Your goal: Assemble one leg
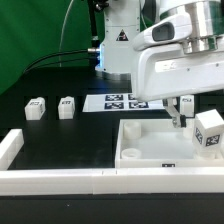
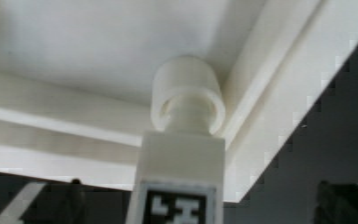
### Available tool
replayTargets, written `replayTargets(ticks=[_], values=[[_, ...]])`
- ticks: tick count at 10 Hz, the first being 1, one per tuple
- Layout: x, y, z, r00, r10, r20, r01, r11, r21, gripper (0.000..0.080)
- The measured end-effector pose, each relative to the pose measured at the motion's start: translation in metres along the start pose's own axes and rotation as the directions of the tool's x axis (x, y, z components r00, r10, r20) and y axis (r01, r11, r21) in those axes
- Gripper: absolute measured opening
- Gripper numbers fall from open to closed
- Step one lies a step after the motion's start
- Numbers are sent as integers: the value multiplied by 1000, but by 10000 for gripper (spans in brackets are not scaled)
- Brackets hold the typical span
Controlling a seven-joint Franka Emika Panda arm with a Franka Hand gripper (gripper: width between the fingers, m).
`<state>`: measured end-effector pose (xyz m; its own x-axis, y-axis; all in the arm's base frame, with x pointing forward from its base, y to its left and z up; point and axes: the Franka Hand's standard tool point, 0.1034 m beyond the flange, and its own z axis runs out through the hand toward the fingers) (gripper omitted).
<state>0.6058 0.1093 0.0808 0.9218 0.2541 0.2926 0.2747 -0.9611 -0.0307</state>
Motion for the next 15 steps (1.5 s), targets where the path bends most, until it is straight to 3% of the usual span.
replayTargets(ticks=[3,5,8,12,15], values=[[-6,0,-7,962,39,271,-51,998,36,649],[-6,-3,-7,927,30,374,-55,997,57,649],[3,1,-6,928,58,369,-80,996,46,649],[28,5,-2,929,74,363,-97,994,46,649],[28,7,2,932,71,357,-94,994,47,649]])
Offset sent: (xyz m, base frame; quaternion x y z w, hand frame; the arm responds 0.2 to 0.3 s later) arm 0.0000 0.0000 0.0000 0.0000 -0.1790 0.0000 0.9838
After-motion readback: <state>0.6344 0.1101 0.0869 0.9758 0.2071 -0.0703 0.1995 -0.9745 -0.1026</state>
